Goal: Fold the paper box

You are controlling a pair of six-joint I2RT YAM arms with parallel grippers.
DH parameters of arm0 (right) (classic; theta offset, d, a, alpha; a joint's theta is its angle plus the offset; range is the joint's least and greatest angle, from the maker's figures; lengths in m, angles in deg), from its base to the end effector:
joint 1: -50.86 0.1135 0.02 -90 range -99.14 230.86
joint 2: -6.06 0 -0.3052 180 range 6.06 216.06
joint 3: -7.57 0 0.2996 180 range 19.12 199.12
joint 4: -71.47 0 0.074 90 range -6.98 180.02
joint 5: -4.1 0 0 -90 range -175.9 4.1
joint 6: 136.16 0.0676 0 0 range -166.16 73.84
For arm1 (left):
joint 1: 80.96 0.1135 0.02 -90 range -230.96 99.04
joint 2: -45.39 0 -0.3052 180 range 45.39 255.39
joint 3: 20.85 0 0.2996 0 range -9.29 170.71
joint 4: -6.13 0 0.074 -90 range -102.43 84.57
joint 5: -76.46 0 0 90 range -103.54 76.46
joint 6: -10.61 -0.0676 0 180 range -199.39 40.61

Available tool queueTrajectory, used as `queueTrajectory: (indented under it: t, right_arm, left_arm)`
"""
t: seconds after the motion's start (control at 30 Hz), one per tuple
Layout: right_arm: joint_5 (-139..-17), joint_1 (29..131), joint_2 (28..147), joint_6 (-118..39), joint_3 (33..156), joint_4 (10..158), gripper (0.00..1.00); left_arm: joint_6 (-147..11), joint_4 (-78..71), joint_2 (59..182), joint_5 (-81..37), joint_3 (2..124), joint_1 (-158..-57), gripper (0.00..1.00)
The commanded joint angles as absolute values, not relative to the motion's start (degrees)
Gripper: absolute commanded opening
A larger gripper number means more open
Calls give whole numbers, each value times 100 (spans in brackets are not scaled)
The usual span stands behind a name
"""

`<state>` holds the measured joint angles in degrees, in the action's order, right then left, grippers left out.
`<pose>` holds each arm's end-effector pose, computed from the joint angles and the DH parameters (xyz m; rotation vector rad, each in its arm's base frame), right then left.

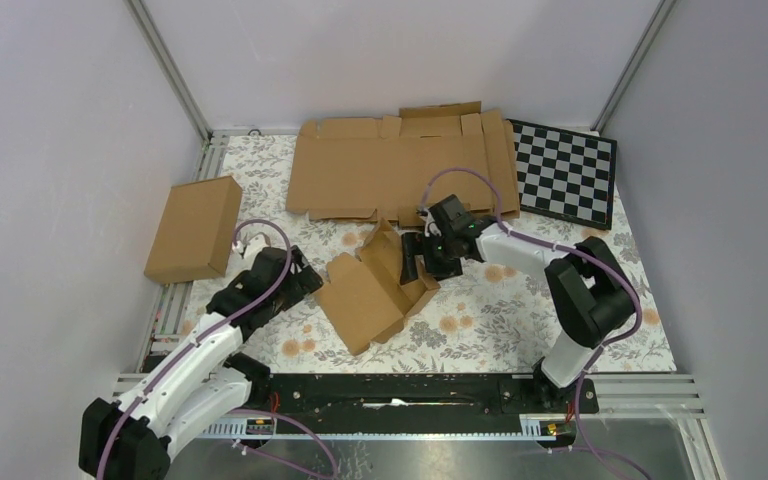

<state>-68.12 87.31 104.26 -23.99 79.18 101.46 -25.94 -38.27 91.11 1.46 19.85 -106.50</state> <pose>0.3156 0.2588 0.1660 -0.4581 2.6444 0.7596 0.1844 -0.0687 0.2000 -0.6970 2.3170 -0.3227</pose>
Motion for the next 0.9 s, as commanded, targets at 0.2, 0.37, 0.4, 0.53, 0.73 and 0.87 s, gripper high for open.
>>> queueTrajectory:
  t: [0.2,0.37,0.4,0.53,0.73,0.87]
  right_arm:
    - [-6156,8180,10138,-2418,7247,9550,100]
    - [-6804,8169,9986,-2455,7028,9676,100]
    - [-6882,8171,9942,-2480,7006,9721,100]
    - [-7067,8169,9843,-2537,6871,9747,100]
    - [-7147,8170,9740,-2541,6711,9748,100]
    - [-6984,8132,9700,-2553,6668,9736,100]
  left_arm:
    - [-2797,-3035,9297,-874,1908,-10610,99]
    - [-2788,-2859,9296,-1190,1568,-10607,99]
    - [-2762,-2790,9302,-1296,1482,-10608,99]
    - [-2670,-2321,9277,-1734,1157,-10610,99]
    - [-2461,-1327,9034,-2470,664,-10601,99]
    - [-1965,-94,8980,-3021,93,-10586,99]
